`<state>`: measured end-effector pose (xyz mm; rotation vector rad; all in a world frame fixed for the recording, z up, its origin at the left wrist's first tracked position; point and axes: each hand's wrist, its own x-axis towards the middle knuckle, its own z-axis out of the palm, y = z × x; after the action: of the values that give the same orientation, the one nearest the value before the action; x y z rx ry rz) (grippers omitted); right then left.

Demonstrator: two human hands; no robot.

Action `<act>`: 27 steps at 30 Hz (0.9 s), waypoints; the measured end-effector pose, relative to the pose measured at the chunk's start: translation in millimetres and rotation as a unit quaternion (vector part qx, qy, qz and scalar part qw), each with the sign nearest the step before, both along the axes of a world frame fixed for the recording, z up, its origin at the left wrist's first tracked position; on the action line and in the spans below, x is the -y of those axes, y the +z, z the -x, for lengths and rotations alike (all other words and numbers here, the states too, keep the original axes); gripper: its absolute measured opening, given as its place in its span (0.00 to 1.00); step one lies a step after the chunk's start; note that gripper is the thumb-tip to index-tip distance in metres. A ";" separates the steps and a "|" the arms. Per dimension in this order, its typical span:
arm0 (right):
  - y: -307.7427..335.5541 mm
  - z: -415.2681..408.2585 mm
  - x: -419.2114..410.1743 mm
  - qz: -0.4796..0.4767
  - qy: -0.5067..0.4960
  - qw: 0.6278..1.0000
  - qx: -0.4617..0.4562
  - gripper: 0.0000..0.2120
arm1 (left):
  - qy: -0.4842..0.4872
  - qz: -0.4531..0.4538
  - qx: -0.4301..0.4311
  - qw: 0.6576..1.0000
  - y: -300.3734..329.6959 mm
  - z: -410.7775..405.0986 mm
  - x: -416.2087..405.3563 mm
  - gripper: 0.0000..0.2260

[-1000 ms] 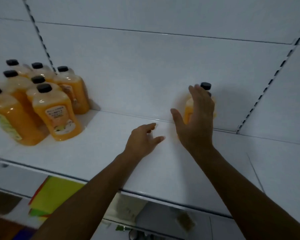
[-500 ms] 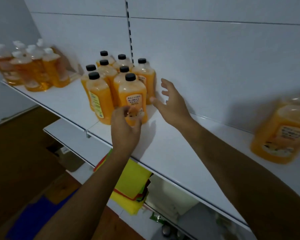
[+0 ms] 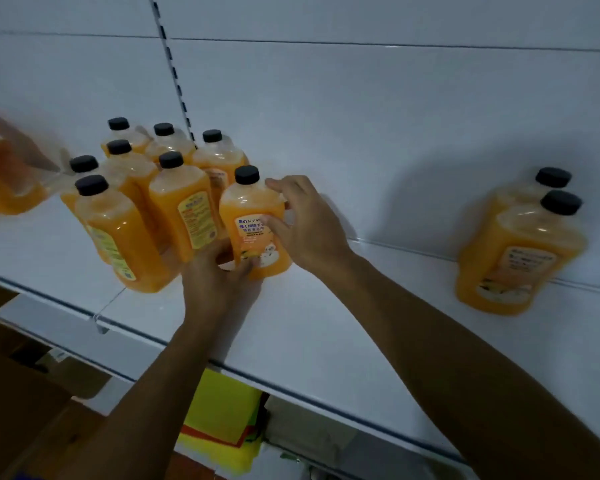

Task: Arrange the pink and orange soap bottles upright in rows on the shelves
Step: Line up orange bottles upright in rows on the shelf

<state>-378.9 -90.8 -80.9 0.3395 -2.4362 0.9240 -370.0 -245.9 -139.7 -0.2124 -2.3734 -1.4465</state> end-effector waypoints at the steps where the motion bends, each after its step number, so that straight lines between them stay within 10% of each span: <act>1: 3.3 -2.3 -12.9 -0.021 -0.021 1.000 0.002 0.23 | -0.017 -0.015 0.018 1.000 1.3 2.1 -12.8 0.14; 14: 72.6 -40.9 -142.9 -0.366 -0.277 0.881 0.112 0.12 | -0.149 0.049 0.067 0.985 8.5 26.9 -160.3 0.16; 27: 95.6 -77.0 -180.8 -0.445 -0.303 0.824 0.176 0.15 | -0.230 0.058 0.002 0.971 2.1 13.9 -212.5 0.13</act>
<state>-301.9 90.0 14.7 -0.3423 -2.8778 -0.5155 -383.8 -33.4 -137.6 -0.8384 -2.5220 -1.4880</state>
